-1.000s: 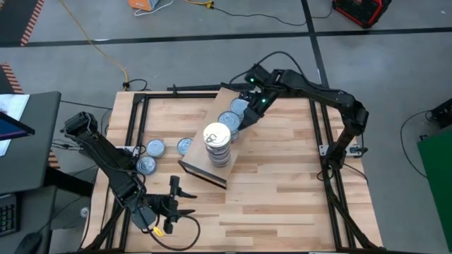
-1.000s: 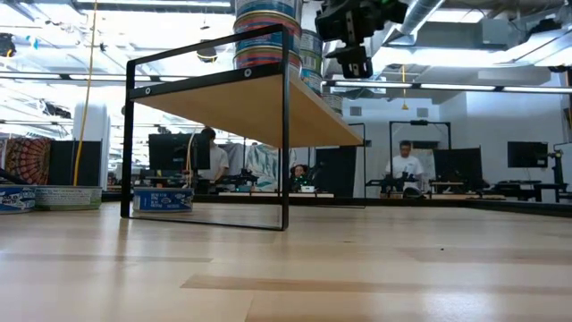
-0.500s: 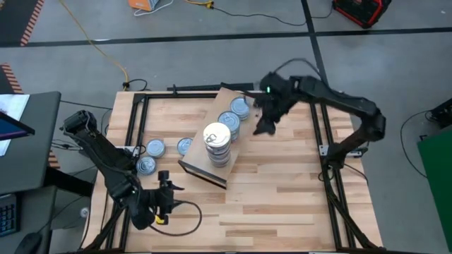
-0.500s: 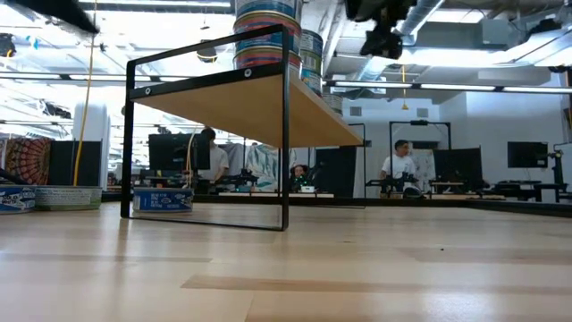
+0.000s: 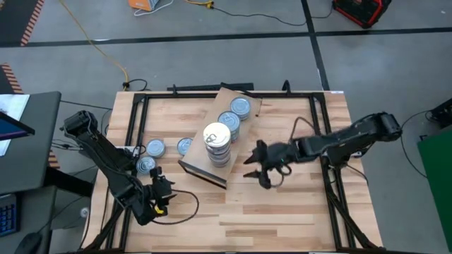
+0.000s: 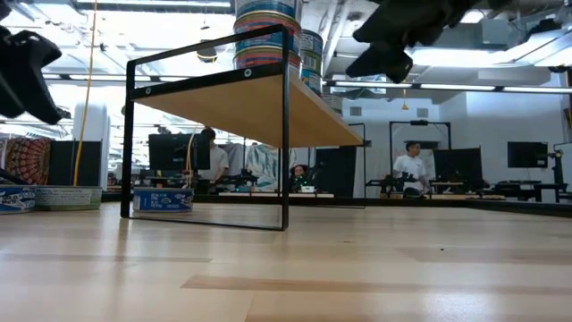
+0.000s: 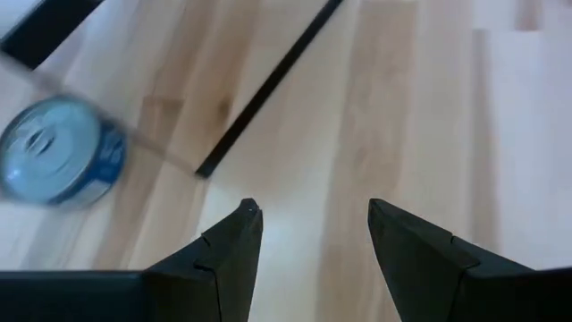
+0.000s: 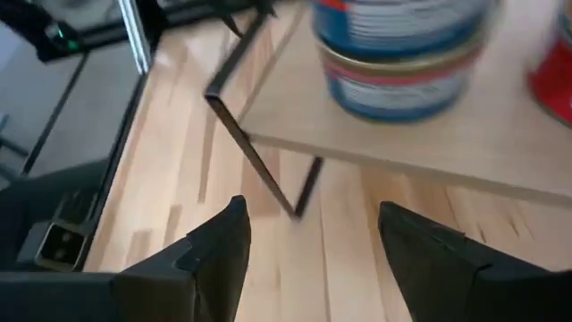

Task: Stack canned seafood by type on shelf
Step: Stack the blue tuna can on top of the blue tuna can on the shelf

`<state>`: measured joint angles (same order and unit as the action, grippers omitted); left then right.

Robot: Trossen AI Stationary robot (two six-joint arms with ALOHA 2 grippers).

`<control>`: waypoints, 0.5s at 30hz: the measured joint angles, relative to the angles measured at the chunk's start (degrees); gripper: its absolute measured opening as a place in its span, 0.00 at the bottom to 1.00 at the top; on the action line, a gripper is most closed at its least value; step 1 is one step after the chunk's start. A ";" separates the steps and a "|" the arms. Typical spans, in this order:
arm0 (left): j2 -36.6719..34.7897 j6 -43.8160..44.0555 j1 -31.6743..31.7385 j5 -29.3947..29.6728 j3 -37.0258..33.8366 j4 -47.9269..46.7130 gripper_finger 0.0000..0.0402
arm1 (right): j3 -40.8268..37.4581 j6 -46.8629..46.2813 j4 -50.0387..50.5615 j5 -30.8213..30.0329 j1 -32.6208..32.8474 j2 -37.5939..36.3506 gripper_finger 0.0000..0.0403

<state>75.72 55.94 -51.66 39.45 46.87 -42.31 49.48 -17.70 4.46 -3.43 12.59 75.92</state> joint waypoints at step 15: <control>0.00 32.74 6.14 -21.32 -0.02 -23.49 0.50 | -1.38 8.11 -10.53 -12.44 15.92 -10.83 0.67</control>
<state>75.72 88.68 -45.52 18.14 46.85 -65.80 48.10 -9.58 -6.07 -15.87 28.50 65.09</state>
